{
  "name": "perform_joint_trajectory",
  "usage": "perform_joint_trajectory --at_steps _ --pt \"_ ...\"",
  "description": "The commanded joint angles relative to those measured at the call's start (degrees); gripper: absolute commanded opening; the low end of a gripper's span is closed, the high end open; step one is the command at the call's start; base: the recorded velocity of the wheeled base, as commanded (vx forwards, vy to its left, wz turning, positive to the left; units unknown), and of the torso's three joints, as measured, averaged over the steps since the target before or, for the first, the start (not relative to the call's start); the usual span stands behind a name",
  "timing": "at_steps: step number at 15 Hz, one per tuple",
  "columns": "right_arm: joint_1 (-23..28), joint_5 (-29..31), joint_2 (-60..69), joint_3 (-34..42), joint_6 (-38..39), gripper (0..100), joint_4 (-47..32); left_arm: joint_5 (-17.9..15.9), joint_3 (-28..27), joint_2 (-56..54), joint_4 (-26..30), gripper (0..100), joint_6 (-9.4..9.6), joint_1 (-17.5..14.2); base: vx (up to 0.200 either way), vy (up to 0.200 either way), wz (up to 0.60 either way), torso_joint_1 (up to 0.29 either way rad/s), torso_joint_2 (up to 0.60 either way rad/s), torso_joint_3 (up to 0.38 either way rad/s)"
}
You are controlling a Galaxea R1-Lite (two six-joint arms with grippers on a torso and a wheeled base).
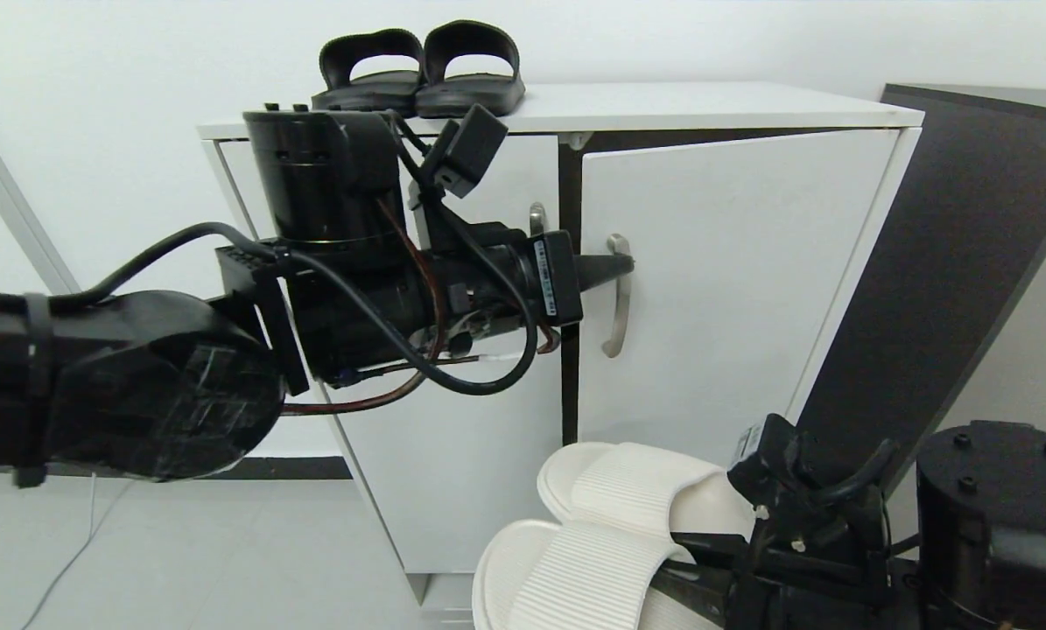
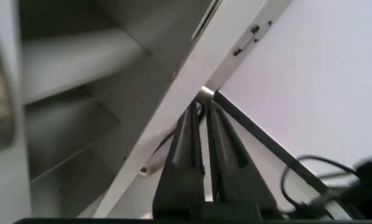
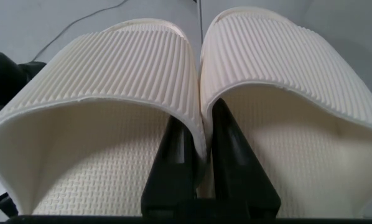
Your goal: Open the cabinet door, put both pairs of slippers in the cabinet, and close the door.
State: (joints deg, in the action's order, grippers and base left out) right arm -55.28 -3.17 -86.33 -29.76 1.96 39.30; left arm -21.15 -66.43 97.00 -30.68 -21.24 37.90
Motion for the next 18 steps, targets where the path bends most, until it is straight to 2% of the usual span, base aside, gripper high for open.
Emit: perform_joint_trajectory --at_steps 1,3,6,9,11,14,18 --pt "-0.35 -0.08 0.73 0.84 -0.12 0 -0.02 0.06 2.88 -4.45 0.01 0 0.14 0.42 0.000 0.000 0.00 0.000 0.00 0.000" --pt "-0.44 -0.70 0.73 1.02 -1.17 0 -0.02 -0.38 7.01 -8.93 0.01 0 0.14 0.51 0.000 0.000 0.00 0.000 0.00 0.000" --pt "-1.41 -0.70 0.73 1.46 -1.26 0 -0.02 -0.38 9.30 -10.96 0.01 0 -0.03 -0.55 0.000 0.000 0.00 0.000 0.00 0.000" --pt "-2.11 -0.70 0.55 1.81 -1.26 0 -0.02 -1.70 7.72 -7.88 -0.43 0 -0.21 -4.59 0.000 0.000 0.00 0.000 0.00 0.000" --pt "-2.11 -0.70 0.64 1.98 -1.79 0 -0.02 -2.49 6.31 -4.72 -3.07 0 -0.39 -6.17 0.000 0.000 0.00 0.000 0.00 0.000" --pt "-2.20 -0.70 0.55 2.07 -1.96 0 -0.02 -2.49 4.02 -1.20 -5.44 0 -0.30 -6.35 0.000 0.000 0.00 0.000 0.00 0.000" --pt "-2.72 -0.70 0.03 2.07 -1.96 0 -0.02 -2.49 0.16 1.61 -5.35 0 -0.30 -5.64 0.000 0.000 0.00 0.000 0.00 0.000"
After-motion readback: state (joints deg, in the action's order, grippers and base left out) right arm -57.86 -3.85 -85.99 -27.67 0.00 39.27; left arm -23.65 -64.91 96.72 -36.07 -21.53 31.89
